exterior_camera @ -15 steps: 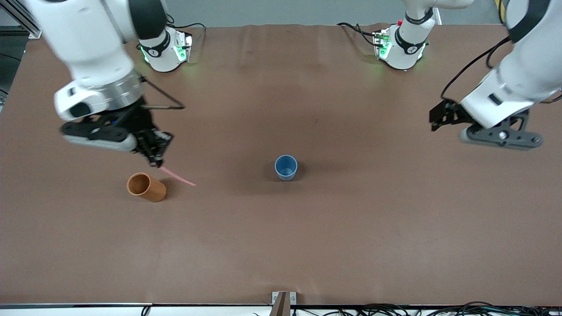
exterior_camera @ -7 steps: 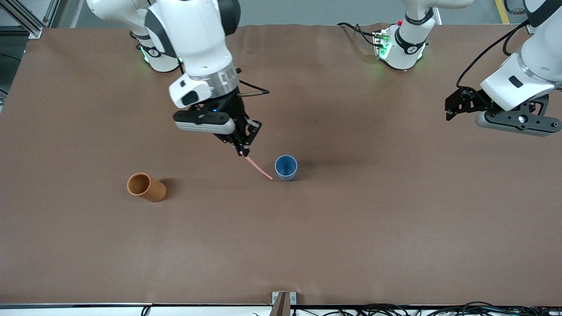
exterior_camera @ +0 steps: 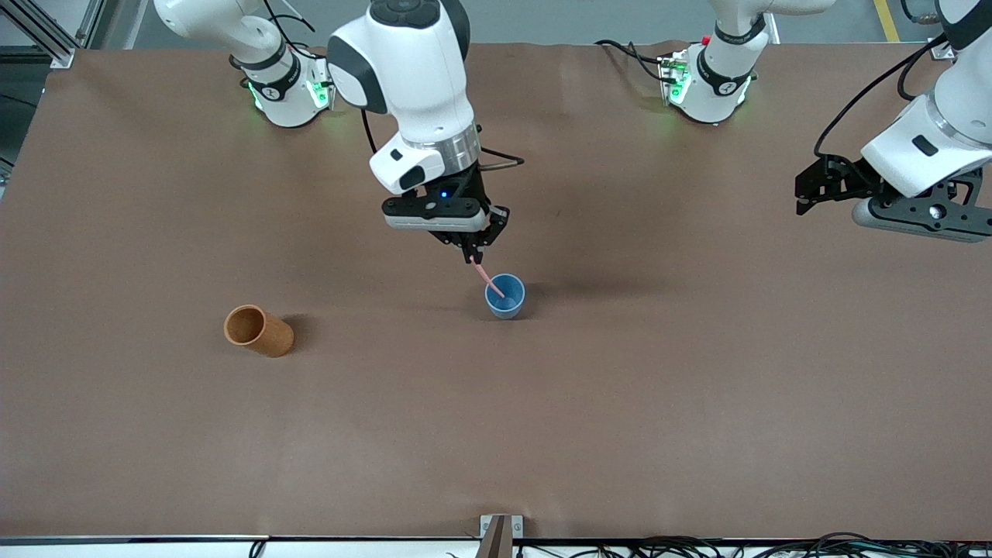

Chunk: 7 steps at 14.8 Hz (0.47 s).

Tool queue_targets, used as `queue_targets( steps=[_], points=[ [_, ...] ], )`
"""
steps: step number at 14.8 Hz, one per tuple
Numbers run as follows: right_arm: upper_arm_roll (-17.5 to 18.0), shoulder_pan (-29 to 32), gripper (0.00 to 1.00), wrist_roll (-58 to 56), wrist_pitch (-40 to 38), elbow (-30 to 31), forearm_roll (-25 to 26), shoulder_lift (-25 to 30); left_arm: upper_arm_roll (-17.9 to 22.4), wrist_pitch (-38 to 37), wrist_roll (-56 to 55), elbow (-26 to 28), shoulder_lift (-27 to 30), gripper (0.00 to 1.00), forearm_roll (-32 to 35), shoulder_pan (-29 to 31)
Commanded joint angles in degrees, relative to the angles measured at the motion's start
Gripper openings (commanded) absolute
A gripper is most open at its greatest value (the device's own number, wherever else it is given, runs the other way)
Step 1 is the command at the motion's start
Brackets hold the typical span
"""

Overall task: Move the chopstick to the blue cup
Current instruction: 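Carry the chopstick with the right gripper over the blue cup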

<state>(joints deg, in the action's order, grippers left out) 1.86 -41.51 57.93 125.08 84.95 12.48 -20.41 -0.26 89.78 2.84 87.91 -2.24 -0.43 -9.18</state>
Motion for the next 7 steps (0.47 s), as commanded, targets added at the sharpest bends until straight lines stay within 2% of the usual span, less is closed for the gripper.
queue_targets(
  steps=[1,7],
  points=[
    [-0.5,-0.9,0.02,0.9,-0.1,1.3,2.1,-0.3,0.0,0.5,-2.0,0.7,0.9,1.00,-2.7,0.4],
    [-0.6,-2.8,0.02,1.0,0.3,1.2,3.7,-3.6,0.2,0.1,-2.0,0.0,0.3,1.00,-0.9,0.3]
  ],
)
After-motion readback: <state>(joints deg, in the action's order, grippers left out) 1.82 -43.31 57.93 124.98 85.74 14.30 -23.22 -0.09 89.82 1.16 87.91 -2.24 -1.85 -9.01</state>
